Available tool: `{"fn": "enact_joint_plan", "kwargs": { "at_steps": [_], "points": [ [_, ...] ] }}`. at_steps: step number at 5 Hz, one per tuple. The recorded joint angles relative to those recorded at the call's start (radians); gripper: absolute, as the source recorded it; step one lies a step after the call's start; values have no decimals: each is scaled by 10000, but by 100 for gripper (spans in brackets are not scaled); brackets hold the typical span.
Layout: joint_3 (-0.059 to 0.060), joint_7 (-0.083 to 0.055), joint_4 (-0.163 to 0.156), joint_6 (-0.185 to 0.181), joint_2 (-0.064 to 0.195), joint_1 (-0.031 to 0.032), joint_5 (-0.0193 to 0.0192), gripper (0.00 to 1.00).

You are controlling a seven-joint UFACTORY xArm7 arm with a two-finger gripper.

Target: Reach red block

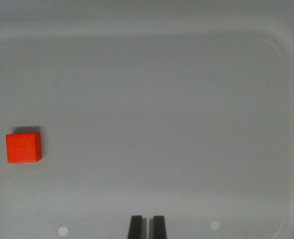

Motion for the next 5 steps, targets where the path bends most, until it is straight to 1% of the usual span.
{"fn": "enact_joint_plan", "kwargs": {
  "at_steps": [4, 5],
  "points": [
    [5, -1, -16, -27, 12, 6, 0, 0],
    [23, -2, -70, -122, 53, 28, 2, 0]
  ]
}}
